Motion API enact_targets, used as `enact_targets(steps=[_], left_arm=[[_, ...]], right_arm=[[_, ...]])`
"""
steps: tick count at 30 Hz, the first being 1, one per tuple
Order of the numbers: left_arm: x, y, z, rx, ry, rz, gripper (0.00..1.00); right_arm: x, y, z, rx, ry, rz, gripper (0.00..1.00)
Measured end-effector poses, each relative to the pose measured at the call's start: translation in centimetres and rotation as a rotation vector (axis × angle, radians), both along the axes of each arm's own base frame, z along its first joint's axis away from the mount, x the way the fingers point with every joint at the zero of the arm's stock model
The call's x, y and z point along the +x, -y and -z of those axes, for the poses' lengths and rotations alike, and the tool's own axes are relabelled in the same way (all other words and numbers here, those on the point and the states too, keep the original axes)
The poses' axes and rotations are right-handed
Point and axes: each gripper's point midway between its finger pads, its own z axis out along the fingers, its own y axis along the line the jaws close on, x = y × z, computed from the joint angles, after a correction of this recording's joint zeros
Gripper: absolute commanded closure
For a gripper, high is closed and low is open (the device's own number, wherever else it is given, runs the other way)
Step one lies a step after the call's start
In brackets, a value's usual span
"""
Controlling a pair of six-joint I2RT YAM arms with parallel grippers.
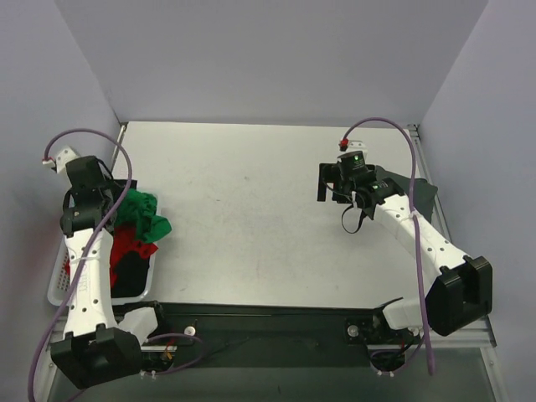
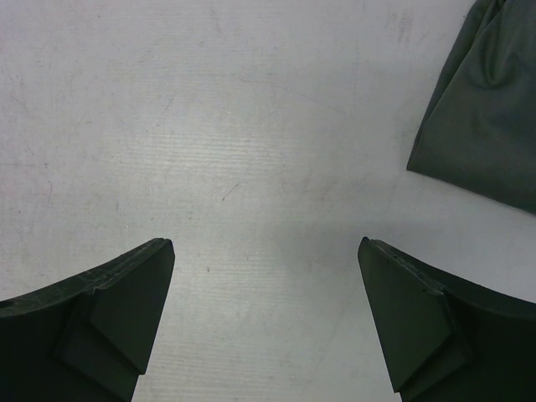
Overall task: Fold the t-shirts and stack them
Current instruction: Grab crumpled tshirt from bin with the left arm, then move the tshirt to the center of the board
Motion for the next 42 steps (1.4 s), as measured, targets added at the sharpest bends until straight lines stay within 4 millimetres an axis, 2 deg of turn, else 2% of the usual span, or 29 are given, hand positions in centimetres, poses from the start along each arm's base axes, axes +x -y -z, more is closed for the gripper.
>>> enact_targets(steps=[4, 7, 12, 14, 16, 20, 22, 24, 25, 26, 28, 30, 33, 35, 37, 40, 42], left_arm=[[3.0, 4.1, -8.3, 0.042, 0.222, 0.147, 1.0], [4.3, 7.8, -14.0, 0.065, 0.361, 0.282, 1.0], [6.2, 15.6, -21.8, 0.048, 0.548, 0.566, 1.0], [7.2, 19.1, -23.9, 0.016, 0.606, 0.683, 1.0], [7.8, 23.0, -24.9, -0.027, 0.639, 0.796, 1.0], [8.5, 30.8, -24.7, -0.119, 0.644, 1.006, 1.0], [8.4, 34.3, -23.6, -0.172, 0.622, 1.094, 1.0], [8.3, 36.3, -22.1, -0.224, 0.59, 1.146, 0.99], [8.4, 36.9, -21.1, -0.25, 0.57, 1.157, 0.72], [8.4, 37.1, -19.7, -0.267, 0.538, 1.159, 0.56], [8.7, 36.9, -16.4, -0.295, 0.456, 1.134, 0.33], [9.0, 35.8, -12.3, -0.315, 0.342, 1.071, 0.3], [9.2, 32.5, -4.6, -0.309, 0.129, 0.945, 0.28], [8.6, 29.8, 1.1, -0.277, -0.034, 0.861, 0.28], [7.0, 27.5, 6.6, -0.229, -0.208, 0.802, 0.28], [4.2, 26.6, 11.3, -0.186, -0.387, 0.815, 0.29], [2.8, 27.0, 12.6, -0.179, -0.438, 0.848, 0.3]], right_arm=[[0.0, 0.0, 0.0, -0.002, -0.002, 0.0, 0.02], [0.0, 0.0, 0.0, -0.002, -0.001, 0.0, 0.02], [0.0, 0.2, 0.0, -0.008, 0.001, 0.009, 0.02], [0.1, 0.4, 0.0, -0.013, 0.005, 0.015, 0.02], [0.1, 0.6, -0.2, -0.016, 0.01, 0.024, 0.02], [-0.4, 1.7, -0.5, -0.017, 0.025, 0.053, 0.02], [-0.7, 2.4, -0.7, -0.013, 0.036, 0.077, 0.02], [-1.0, 3.1, -1.0, -0.009, 0.048, 0.095, 0.01], [-1.1, 3.3, -1.1, -0.009, 0.052, 0.1, 0.01], [-1.2, 3.5, -1.1, -0.007, 0.055, 0.107, 0.01], [-1.4, 3.8, -1.1, -0.007, 0.057, 0.115, 0.01], [-1.6, 3.8, -0.8, -0.007, 0.05, 0.114, 0.01], [-1.8, 3.6, -0.4, 0.005, 0.034, 0.102, 0.01], [-1.9, 3.1, -0.1, 0.026, 0.017, 0.081, 0.03], [-1.9, 2.2, 0.8, 0.056, -0.021, 0.044, 0.04], [-1.8, 0.5, 2.6, 0.107, -0.105, -0.018, 0.09], [-1.7, -1.0, 4.0, 0.146, -0.17, -0.064, 0.11]])
